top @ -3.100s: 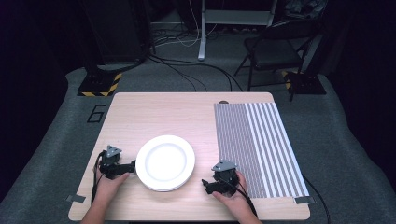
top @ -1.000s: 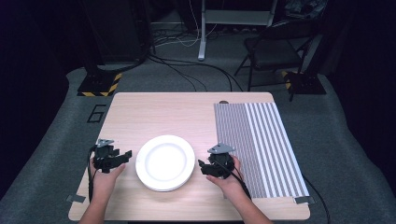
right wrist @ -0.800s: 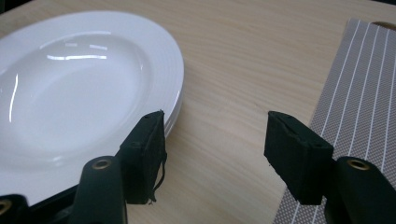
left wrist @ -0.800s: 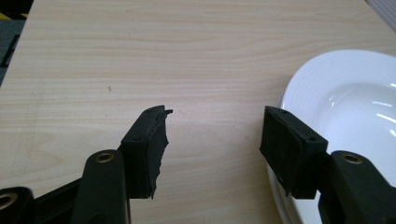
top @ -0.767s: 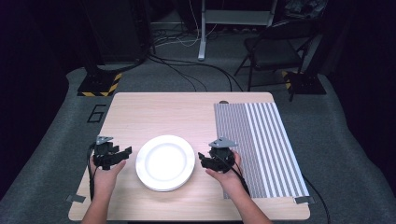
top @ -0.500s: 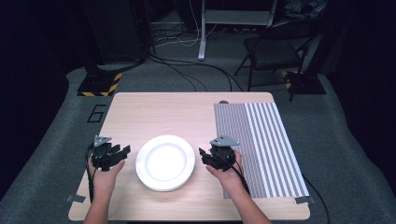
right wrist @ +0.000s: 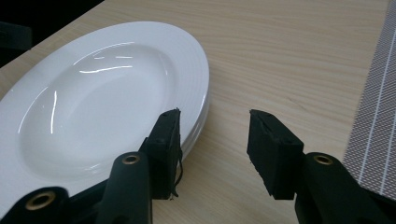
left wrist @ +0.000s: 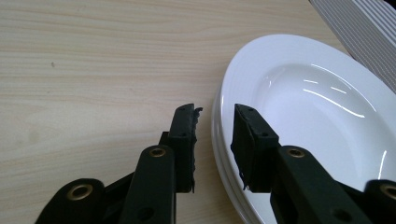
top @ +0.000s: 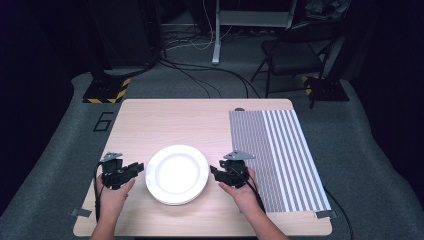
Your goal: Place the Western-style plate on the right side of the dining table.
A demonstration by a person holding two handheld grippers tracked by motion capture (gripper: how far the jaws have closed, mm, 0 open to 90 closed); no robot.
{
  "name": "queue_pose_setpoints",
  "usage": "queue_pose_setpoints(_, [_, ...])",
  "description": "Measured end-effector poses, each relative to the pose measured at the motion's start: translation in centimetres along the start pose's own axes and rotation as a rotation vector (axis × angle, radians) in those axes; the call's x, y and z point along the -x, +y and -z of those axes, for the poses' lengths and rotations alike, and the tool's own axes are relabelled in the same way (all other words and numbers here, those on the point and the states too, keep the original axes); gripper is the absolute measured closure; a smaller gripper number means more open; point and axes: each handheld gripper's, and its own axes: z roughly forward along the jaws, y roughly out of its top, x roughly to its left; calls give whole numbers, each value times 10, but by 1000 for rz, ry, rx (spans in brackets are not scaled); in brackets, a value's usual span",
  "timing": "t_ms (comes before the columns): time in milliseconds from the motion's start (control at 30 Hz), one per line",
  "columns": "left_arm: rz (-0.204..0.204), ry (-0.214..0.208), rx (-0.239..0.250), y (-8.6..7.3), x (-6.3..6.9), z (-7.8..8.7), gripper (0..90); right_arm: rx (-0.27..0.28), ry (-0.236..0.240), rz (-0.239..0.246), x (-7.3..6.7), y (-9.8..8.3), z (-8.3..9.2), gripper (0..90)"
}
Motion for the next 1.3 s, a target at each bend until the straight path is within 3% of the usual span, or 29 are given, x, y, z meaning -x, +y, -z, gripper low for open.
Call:
queue_pose_setpoints(100, [6,-9,-10,-1,1,-1,706,-1,2,0,-1,0,-1,558])
queue_pose_setpoints(467, [35,-65,-38,-6,4,-4,747,-36,53,-75,-3,-5,-7,684])
queue_pose_setpoints(700, [38,-64,-51,-7,5,-7,755,-61,83,-88,-3,-7,-11,694])
queue_pose_setpoints(733, [36,-62,-52,-7,5,-7,760,-71,110,-108,-1,-7,-12,690])
queue_pose_setpoints(1067, [39,-66,-60,-9,5,-5,781,-94,171,-209,3,-9,-17,694])
queue_pose_setpoints(1300, [43,-63,-78,-11,5,-8,796,-97,197,-247,3,-10,-19,691])
